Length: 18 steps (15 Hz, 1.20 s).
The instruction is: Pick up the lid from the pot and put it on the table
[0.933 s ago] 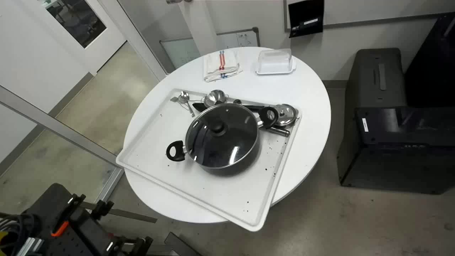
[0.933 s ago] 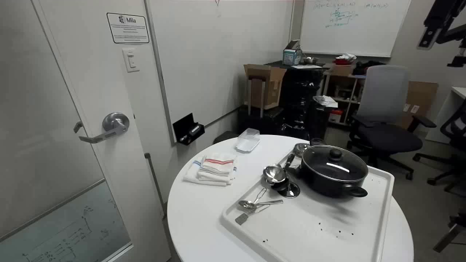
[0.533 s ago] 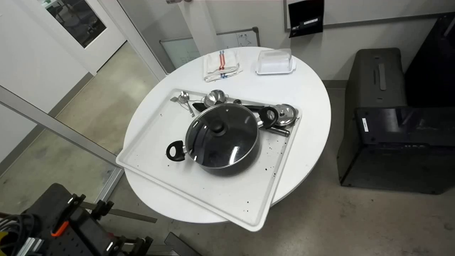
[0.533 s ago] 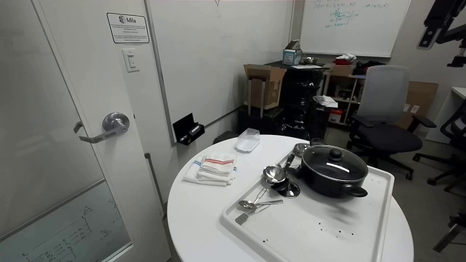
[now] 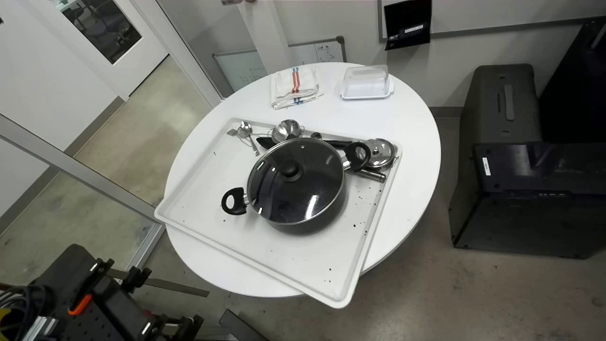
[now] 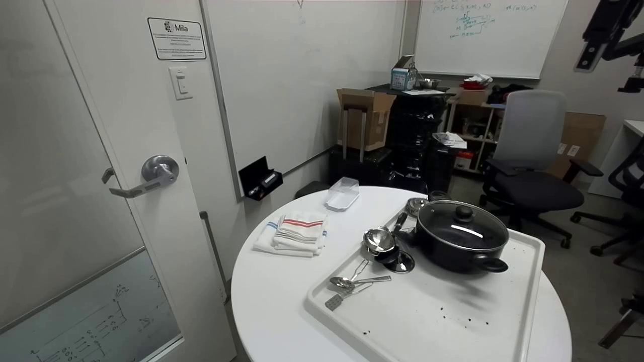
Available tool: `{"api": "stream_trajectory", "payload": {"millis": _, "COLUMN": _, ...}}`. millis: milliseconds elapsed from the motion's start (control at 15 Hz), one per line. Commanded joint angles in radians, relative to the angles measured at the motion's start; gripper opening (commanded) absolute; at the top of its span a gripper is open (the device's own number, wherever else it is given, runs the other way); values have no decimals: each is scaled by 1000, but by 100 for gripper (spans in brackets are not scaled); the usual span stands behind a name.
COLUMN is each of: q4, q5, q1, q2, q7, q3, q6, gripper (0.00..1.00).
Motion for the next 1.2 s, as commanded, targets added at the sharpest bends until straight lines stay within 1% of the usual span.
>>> {"api": "stream_trajectory", "payload": {"millis": 0, "q4": 40, "q5": -20, "q1": 5, "q2": 70, "q7": -19, "q3": -36, "q6": -12, "gripper": 100}}
{"api": "stream_trajectory", "payload": {"millis": 200, "q4": 66, "q5": -28, "q1": -2, "q2": 136, "q7": -45, "q3": -67, "q6": -8, "gripper": 100}}
{"api": "stream_trajectory", "payload": {"millis": 467, "q4": 119, "q5": -46, "q1": -8, "q2": 242, "q7": -116, "q3": -117, "q6": -2, "gripper": 100}}
{"api": "stream_trajectory", "payload": {"millis": 867, "q4": 246, "q5": -90, "q1": -11, "q2": 439, "q7": -299, "q3": -186, "q6": -12, "gripper": 100}}
{"api": "stream_trajectory", "payload": {"millis": 1133, "q4": 343, "q5": -129, "q1": -16, "q2": 581, "q7": -406, "q3": -217, "q6": -13, "gripper": 100}}
